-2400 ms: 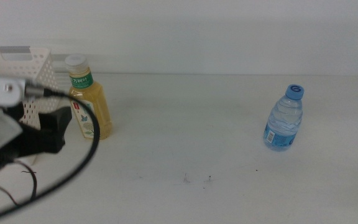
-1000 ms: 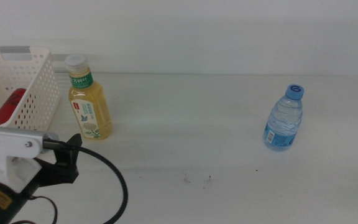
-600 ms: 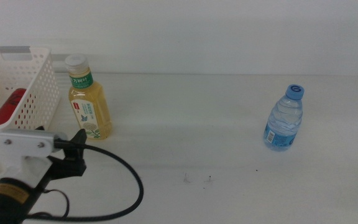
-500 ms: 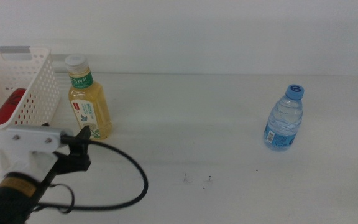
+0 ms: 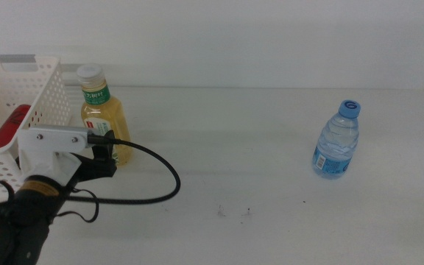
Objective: Use arms to grab the bottles and put them into the dustbin to the left of the table.
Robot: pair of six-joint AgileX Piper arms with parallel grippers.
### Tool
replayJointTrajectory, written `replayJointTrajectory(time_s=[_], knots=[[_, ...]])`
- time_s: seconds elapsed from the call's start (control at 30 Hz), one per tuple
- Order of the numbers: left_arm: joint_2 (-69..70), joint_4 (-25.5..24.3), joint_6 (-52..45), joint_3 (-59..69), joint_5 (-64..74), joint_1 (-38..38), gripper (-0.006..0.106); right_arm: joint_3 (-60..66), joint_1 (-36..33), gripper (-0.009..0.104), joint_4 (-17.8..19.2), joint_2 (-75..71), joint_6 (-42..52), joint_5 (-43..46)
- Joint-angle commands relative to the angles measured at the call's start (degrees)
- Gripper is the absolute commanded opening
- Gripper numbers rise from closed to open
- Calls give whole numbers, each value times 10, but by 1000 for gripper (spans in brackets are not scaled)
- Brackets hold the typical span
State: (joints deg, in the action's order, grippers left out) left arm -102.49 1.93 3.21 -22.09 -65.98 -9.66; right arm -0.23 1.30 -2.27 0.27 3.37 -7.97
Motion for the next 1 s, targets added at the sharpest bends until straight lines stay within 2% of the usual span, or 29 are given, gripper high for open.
replayJointTrajectory(time_s=[0.0,0.17,0.97], knots=[[-8,-27,3,-16,4,14,91,2,4,93,4,-3,1,2],[-28,-93,29,-54,45,40,91,2,4,93,4,-3,1,2],[-168,-83,47,-183,18,40,91,2,4,93,4,-3,1,2]])
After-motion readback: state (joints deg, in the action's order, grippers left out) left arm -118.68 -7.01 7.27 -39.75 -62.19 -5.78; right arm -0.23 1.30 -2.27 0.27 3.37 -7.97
